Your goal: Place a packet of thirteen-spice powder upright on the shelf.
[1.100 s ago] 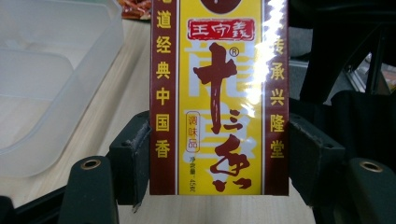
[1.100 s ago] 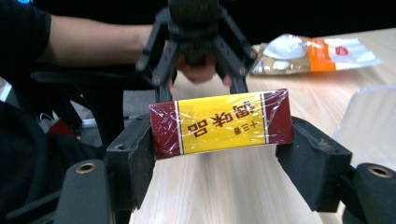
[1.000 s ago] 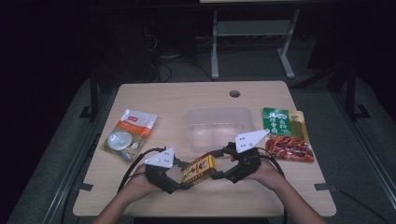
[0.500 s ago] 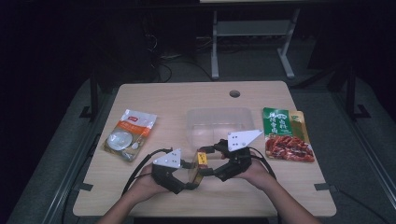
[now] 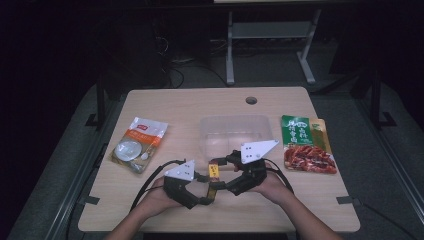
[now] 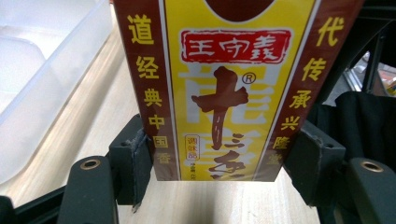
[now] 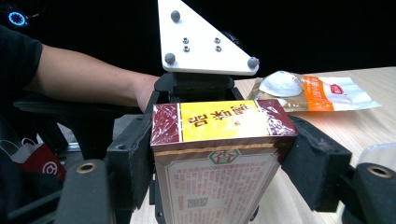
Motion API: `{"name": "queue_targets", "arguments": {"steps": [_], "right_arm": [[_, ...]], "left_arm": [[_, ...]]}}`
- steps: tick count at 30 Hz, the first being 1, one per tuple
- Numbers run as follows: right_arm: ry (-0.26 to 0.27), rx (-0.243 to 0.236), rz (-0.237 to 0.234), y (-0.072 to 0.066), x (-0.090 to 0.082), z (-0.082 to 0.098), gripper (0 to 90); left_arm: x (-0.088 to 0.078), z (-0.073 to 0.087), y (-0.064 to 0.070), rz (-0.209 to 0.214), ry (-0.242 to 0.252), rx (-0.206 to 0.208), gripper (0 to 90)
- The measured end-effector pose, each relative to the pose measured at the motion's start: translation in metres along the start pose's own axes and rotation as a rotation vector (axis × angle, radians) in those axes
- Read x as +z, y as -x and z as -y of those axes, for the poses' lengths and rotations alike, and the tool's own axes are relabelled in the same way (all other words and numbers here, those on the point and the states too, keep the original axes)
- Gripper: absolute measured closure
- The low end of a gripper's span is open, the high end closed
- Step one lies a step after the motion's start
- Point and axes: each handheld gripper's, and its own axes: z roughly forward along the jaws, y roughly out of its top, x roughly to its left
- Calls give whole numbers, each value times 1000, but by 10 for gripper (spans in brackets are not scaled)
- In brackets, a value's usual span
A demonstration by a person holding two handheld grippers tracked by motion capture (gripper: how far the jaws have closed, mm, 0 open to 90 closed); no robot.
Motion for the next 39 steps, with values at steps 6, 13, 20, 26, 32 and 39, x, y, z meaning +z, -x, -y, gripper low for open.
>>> {"name": "queue_targets", "arguments": {"steps": [6, 13, 20, 26, 32, 39], "right_arm": [[-21, 6, 3, -2, -3, -3, 308], [-33, -38, 29, 6, -22, -12, 309], [-54, -52, 71, 18, -47, -21, 309], [-79, -77, 104, 27, -65, -30, 309], [-99, -74, 137, 40, -80, -34, 309], [-92, -92, 158, 57, -99, -42, 309]], "left_arm": [[2, 2, 0, -29, -3, -22, 250], [-10, 8, -2, -67, -12, -55, 162], [-24, 19, -1, -100, -29, -86, 159], [-36, 27, 4, -122, -41, -118, 159], [-45, 35, 8, -138, -42, -144, 162], [-44, 40, 8, -144, -41, -160, 166]]}}
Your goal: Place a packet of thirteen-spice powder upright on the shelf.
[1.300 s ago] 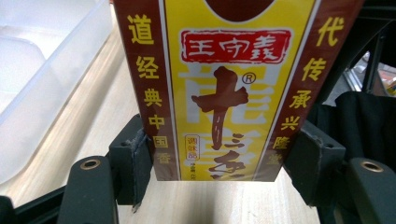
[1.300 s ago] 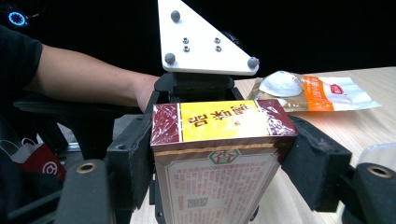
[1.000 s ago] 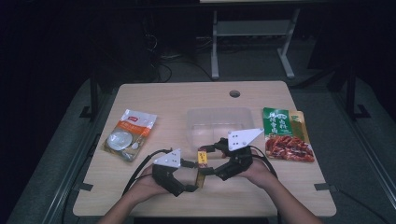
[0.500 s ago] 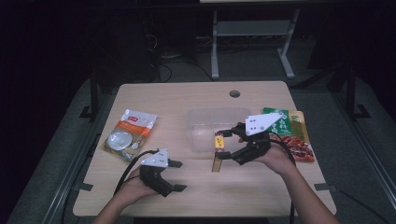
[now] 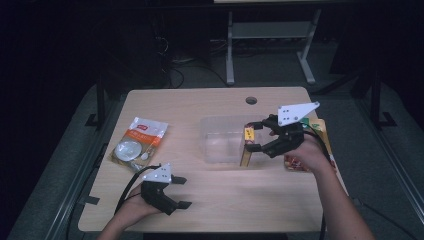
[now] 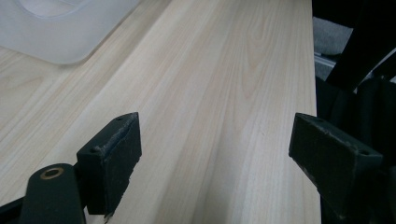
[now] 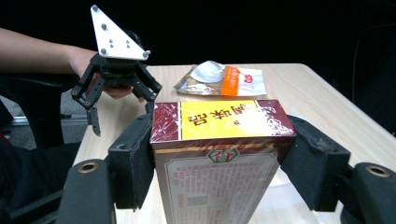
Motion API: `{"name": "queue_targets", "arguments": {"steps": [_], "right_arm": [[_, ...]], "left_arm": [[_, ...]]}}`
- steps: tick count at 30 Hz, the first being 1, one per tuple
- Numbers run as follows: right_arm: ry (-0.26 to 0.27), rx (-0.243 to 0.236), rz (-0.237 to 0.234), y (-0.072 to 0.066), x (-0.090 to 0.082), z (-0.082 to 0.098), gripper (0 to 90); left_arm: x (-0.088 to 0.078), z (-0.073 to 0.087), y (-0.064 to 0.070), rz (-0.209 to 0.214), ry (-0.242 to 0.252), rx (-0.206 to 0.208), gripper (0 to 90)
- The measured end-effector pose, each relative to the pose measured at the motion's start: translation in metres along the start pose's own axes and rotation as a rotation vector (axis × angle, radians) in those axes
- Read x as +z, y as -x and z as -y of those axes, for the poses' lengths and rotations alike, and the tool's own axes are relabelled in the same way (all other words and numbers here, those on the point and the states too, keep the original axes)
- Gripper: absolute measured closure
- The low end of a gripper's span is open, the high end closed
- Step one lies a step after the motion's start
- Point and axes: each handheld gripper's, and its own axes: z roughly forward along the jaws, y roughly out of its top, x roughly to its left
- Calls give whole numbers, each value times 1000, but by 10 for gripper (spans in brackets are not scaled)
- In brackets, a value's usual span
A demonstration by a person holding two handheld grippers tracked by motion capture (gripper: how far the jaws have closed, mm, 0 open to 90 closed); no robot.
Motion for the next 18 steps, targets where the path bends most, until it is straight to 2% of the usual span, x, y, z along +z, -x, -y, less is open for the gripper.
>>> {"name": "queue_targets", "arguments": {"steps": [4, 6, 9, 12, 14, 18], "right_arm": [[14, -3, 6, 10, -11, -5, 309], [12, 3, -3, 16, -16, -7, 309], [6, -14, 6, 25, -23, -8, 309], [3, -16, 12, 32, -29, -6, 308], [-6, -15, 13, 41, -35, -2, 308], [-16, -8, 25, 51, -39, 3, 308]], "left_arm": [[1, -1, 0, 5, 15, 10, 165], [2, -2, -1, -10, 14, 22, 165], [2, -3, -1, -22, 15, 19, 165], [1, -3, -1, -40, 15, 23, 166], [1, -3, -1, -43, 13, 16, 166], [2, -3, -3, -39, 7, 18, 166]]}}
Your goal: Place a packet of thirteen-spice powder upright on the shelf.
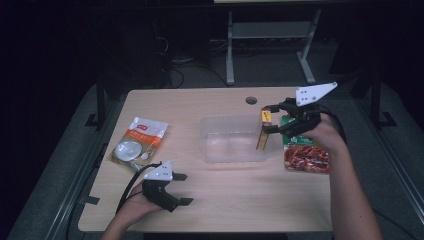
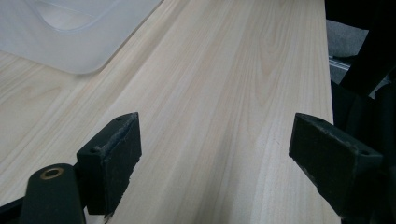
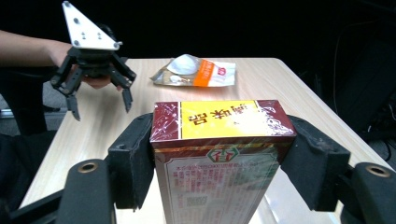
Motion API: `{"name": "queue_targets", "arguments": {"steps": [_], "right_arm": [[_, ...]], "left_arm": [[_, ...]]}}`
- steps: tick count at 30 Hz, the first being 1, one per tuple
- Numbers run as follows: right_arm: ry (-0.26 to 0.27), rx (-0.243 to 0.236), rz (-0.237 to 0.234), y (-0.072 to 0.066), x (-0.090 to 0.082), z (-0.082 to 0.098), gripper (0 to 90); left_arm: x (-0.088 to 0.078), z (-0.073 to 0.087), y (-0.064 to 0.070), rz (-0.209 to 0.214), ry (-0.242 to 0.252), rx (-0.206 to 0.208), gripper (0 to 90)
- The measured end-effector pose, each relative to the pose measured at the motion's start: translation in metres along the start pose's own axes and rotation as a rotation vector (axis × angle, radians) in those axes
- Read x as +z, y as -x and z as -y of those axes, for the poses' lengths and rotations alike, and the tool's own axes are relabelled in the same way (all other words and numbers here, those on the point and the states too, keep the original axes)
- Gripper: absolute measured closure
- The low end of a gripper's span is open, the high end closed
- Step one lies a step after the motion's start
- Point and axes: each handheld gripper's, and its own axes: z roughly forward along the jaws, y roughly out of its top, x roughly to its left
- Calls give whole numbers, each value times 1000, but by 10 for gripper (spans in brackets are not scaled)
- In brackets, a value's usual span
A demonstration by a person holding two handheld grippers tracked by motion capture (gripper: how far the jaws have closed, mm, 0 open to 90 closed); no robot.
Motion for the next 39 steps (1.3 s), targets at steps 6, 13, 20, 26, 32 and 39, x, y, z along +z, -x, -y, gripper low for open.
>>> {"name": "queue_targets", "arguments": {"steps": [6, 13, 20, 26, 32, 39], "right_arm": [[12, 24, 27, 17, -2, 12, 307], [-3, 44, 33, 28, 0, 23, 307], [-20, 46, 33, 30, 0, 29, 306], [-25, 68, 39, 34, 0, 36, 306], [-55, 109, 47, 39, 7, 48, 306], [-115, 110, 48, 40, 21, 53, 306]], "left_arm": [[2, 0, -1, 11, -5, 6, 166], [1, 1, -1, 17, -6, 11, 166], [1, 1, -1, 19, -10, 9, 166], [1, 1, 0, 21, -12, 10, 166], [2, 1, 1, 27, -18, 12, 166], [3, 2, 2, 30, -20, 15, 166]]}}
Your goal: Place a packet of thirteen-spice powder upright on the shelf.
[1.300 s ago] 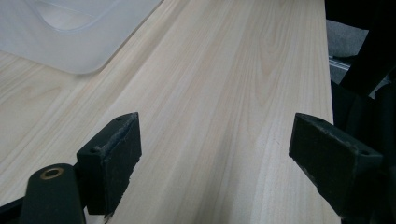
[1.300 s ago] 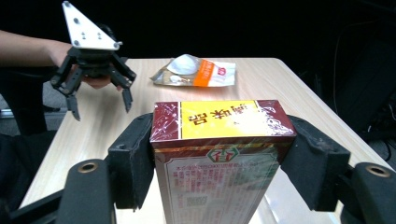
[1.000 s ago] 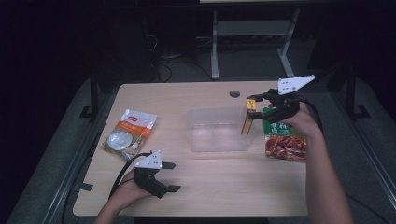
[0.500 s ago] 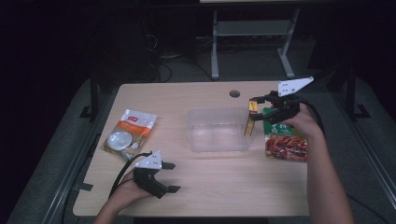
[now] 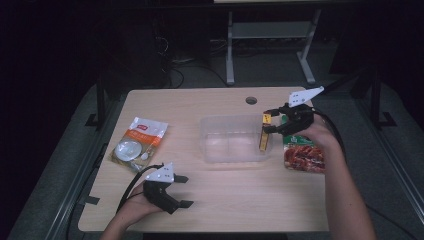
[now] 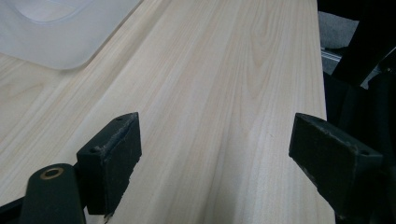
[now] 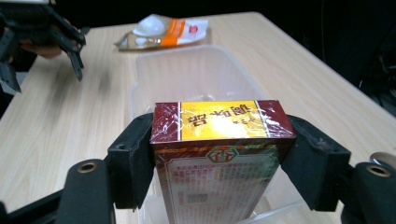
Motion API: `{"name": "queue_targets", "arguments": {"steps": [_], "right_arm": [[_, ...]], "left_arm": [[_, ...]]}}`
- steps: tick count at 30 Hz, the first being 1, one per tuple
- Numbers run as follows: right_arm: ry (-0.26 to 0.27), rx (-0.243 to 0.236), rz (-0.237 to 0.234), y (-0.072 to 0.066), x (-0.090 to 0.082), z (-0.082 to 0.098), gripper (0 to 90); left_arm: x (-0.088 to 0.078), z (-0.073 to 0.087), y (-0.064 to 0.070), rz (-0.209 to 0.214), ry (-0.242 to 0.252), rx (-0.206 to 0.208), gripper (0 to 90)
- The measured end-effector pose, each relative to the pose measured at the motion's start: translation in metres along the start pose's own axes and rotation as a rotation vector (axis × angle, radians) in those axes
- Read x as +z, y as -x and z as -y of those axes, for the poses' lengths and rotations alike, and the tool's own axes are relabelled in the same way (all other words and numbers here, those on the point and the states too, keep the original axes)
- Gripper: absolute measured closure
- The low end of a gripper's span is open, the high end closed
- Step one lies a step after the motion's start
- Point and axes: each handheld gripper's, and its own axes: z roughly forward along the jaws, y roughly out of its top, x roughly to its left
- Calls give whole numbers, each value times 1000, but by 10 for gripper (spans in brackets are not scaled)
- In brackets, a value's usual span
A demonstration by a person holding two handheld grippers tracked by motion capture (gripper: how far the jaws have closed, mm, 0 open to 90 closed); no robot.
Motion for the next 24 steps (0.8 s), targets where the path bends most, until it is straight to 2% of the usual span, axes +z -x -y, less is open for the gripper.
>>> {"name": "queue_targets", "arguments": {"steps": [6, 15, 18, 20, 24], "right_arm": [[-40, 18, -2, 2, 7, 5, 304], [-49, 46, -7, 4, 12, 11, 294], [-55, 34, 10, 2, 15, 15, 292], [-67, 52, 9, 2, 16, 17, 286], [-77, 57, 20, 1, 16, 17, 263]], "left_arm": [[1, 0, 1, 7, -8, 6, 166], [1, 0, 1, 9, -12, 6, 166], [2, 0, 1, 12, -11, 6, 165], [2, 0, 1, 14, -11, 6, 165], [2, 0, 1, 16, -14, 9, 166]]}}
